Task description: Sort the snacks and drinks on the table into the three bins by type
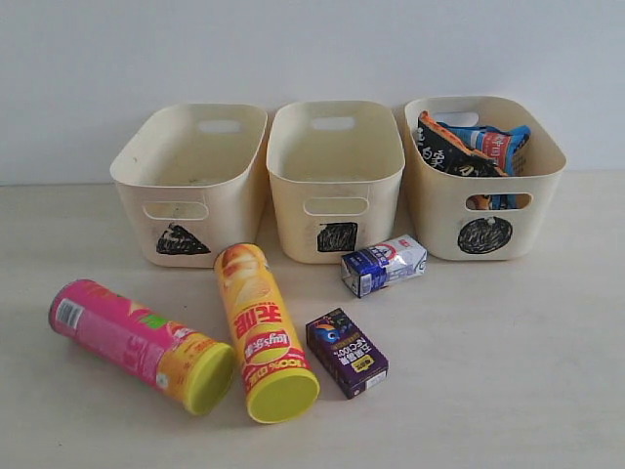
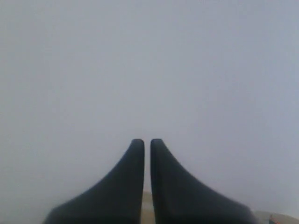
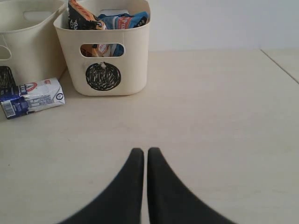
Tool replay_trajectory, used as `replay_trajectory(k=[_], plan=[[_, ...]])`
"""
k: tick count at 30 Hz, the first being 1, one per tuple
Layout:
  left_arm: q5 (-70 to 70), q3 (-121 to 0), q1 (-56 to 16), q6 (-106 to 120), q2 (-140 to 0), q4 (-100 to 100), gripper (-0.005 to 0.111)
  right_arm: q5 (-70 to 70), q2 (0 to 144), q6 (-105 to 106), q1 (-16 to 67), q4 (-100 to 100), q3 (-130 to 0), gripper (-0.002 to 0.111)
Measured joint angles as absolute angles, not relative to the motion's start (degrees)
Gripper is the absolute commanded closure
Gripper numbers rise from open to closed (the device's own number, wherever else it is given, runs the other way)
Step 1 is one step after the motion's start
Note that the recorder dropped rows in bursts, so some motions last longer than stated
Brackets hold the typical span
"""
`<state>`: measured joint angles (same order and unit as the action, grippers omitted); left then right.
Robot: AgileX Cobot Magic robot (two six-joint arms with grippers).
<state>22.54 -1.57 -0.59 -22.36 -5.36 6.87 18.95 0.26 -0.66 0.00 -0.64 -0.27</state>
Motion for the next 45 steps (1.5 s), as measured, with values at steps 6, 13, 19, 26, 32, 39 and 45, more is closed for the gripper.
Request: replay_trajectory(k=[6,13,19,26,32,39,45], plan=[[23.0,-9.6,-0.6,-22.8,-22.9,7.1,0.103,18.9,0.3,-0.7,0.0,-0.6,-0.3,0.108],[17.4,-24.1,-0.6,-34.7,-45.7,29.1,0.103,18.9,0.3,-0.7,0.0,-0.6,-0.3,0.108],[9.2,-31.9,-2.7,-53.1,-60.4,60.3,0.103,18.9,0.3,-0.7,0.0,-0.6,-0.3,0.108],[9.1,-36.3,-5.3,-56.9,-68.8,79.0,0.103,18.9,0.3,-0.7,0.0,-0.6,-0.3,0.108],[6.7,-40.2,-5.7,-59.8,-73.1,89.6,0.103,18.9,0.3,-0.7,0.0,-0.6,-0.3,0.108],[-11.7,-44.1,-5.8,-60.7,-78.5,89.9,0.103,18.9,0.3,-0.7,0.0,-0.6,-0.3,0.108],[-38.8,-46.2,-5.8,-43.6,-82.1,83.2,0.103,18.9,0.3,-0.8,0.0,-0.6,-0.3,0.108]])
